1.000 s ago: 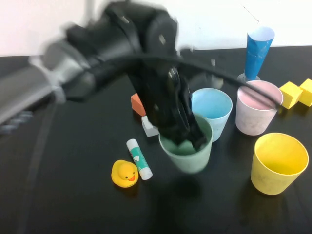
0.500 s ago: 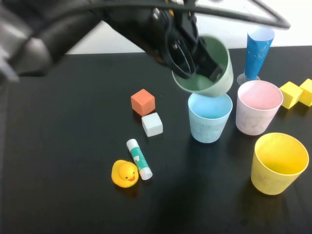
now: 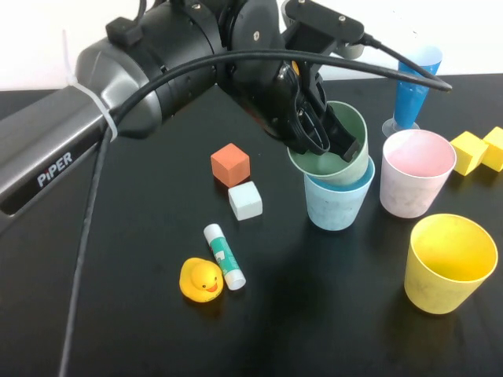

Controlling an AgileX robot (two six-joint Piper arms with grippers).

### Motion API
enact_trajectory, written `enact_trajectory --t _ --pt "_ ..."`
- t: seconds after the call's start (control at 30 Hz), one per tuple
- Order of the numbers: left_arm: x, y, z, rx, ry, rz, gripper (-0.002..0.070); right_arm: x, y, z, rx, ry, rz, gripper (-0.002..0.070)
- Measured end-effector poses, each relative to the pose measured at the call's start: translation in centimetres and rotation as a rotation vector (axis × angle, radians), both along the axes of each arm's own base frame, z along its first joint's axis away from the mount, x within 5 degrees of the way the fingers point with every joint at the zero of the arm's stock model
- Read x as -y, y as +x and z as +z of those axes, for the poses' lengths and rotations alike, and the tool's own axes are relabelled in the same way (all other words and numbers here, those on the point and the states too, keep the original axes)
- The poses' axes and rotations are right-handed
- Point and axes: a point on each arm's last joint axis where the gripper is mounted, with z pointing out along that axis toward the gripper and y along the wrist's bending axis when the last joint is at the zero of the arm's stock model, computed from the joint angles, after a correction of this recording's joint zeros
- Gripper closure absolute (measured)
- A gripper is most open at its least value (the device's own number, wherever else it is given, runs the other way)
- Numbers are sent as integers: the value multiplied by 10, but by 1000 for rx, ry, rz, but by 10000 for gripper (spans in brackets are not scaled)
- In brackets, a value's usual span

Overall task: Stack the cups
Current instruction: Place the green cup on the blue cup, then pick up the pink cup

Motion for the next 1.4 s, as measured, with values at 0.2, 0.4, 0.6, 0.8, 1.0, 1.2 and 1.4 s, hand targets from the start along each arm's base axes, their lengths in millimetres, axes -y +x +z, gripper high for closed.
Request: enact_trajectory --t 0.2,0.4,0.6,0.8,1.0,1.2,1.4 --pt "0 0 0 -2 1 0 615 0 0 0 0 0 0 679" --pt "0 0 0 -3 0 2 488 0 0 0 0 4 0 679" --pt "-6 -3 8 21 17 17 464 -1 -1 1 -3 18 13 679" --pt "-27 -26 41 44 40 25 606 -5 -7 45 90 -96 70 679" --pt "-47 -53 45 50 35 26 668 -5 6 102 9 -340 156 679" --pt "-78 -97 30 46 15 27 672 -5 31 156 -139 -540 292 679" --pt "-113 -148 -6 15 1 31 673 -6 53 194 -152 -687 398 679"
